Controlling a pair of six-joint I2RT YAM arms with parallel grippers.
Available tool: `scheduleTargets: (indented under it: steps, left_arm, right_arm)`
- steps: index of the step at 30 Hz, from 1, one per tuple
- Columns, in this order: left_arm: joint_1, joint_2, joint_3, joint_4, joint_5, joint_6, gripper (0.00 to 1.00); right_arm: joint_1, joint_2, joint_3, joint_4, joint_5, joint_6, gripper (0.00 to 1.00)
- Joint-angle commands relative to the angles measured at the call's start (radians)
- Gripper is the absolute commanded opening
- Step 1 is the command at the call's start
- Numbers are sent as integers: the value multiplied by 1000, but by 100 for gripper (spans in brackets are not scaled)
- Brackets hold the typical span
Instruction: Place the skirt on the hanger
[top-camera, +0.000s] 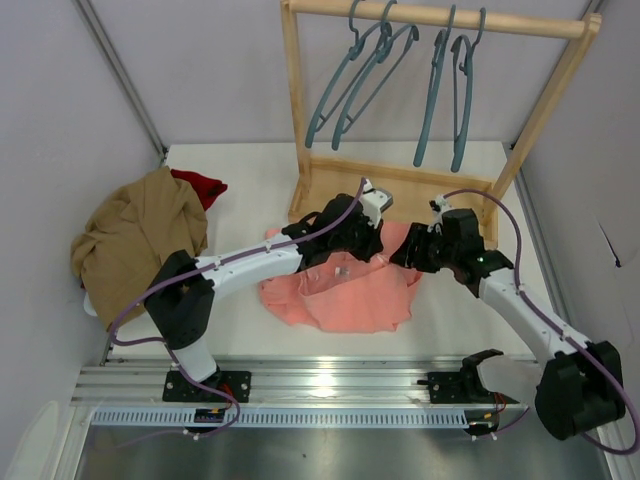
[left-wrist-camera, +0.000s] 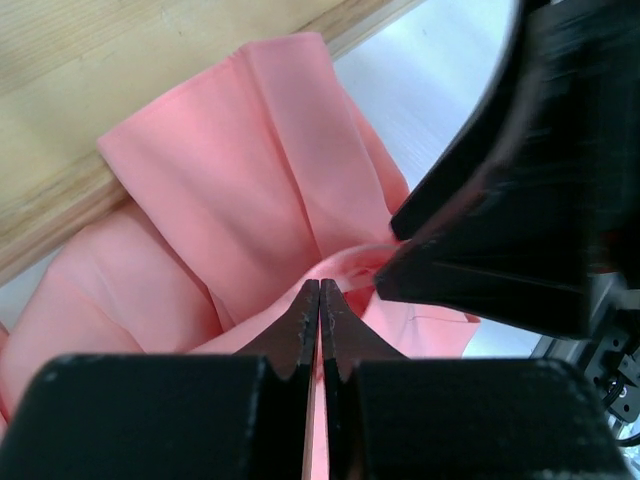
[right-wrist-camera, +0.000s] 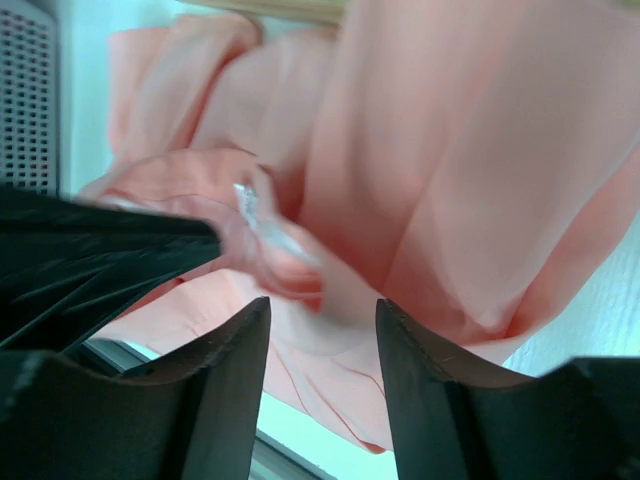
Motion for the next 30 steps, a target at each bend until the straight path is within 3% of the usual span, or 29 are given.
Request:
scheduleTargets:
  steps: [1, 5, 13, 24, 30]
  left_arm:
    - [2, -23, 13, -9, -11, -9, 5]
    - [3, -39, -21, 6, -13, -10, 5]
    - [14, -65, -79, -23, -28, -62, 6]
    - [29, -163, -225, 3, -2, -151, 8]
    - [32, -181, -258, -1, 10, -151, 9]
  right_arm:
    - [-3, -119, 47, 15, 12, -92, 53]
    - [4, -173, 34, 54, 30, -106, 54]
    - [14, -145, 57, 61, 27, -213, 43]
    - [110, 46, 151, 146, -5, -435, 39]
    - [123, 149, 205, 107, -25, -505, 36]
